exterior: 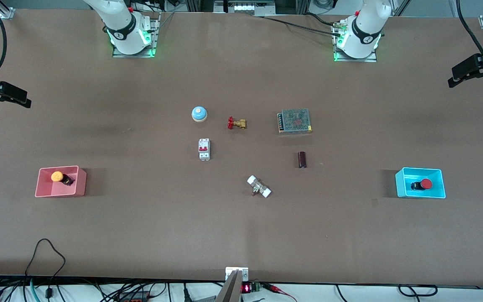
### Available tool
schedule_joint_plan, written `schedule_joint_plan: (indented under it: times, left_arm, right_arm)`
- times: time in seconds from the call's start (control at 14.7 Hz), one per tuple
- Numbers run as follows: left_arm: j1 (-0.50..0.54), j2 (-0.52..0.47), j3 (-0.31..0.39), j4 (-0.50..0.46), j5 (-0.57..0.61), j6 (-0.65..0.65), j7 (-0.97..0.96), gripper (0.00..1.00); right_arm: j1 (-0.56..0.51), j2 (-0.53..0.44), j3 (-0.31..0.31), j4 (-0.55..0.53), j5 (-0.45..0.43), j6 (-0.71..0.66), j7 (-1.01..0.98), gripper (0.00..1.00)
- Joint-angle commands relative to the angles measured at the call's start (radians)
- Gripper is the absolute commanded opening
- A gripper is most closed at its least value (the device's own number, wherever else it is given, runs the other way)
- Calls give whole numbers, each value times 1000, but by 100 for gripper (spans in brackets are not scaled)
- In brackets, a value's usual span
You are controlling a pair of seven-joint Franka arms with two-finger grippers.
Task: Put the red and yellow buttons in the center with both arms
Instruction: 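Lower the right gripper into the pink bin while the left gripper enters the cyan bin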
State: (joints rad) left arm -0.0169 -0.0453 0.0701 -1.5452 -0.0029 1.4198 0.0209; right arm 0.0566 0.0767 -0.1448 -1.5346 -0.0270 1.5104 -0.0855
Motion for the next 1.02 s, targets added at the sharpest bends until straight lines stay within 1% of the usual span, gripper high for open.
schedule_joint_plan:
  times: [0.0, 0.2, 0.34, 0.48, 0.68, 0.75, 0.82, 0.95]
  left_arm:
    - [-23, -22, 19, -26, 14, 16, 19, 100]
    - [-25, -21, 19, -26, 14, 16, 10, 100]
    - [-25, -13, 19, -24, 14, 24, 10, 100]
    - [-26, -7, 19, -24, 15, 31, 10, 100]
    - [-29, 11, 19, -26, 15, 56, 11, 100]
    - [-28, 39, 19, -29, 15, 88, 13, 100]
    - [-20, 88, 19, -29, 15, 129, 22, 100]
    - [18, 177, 17, -35, 15, 226, 37, 100]
  right_arm:
    - [-9, -44, 7, -50, 16, -1, 18, 100]
    - [-12, -38, 7, -52, 15, 7, 16, 100]
    - [-21, -8, 7, -53, 7, 30, 7, 100]
    - [-37, 58, 7, -53, 7, 91, 3, 100]
    - [-44, 181, 7, -50, 2, 235, 3, 100]
    - [-50, 219, 7, -49, 2, 281, 3, 100]
    - [-53, 259, 7, -47, 1, 325, 3, 100]
    - [-53, 326, 7, -44, -31, 397, 3, 100]
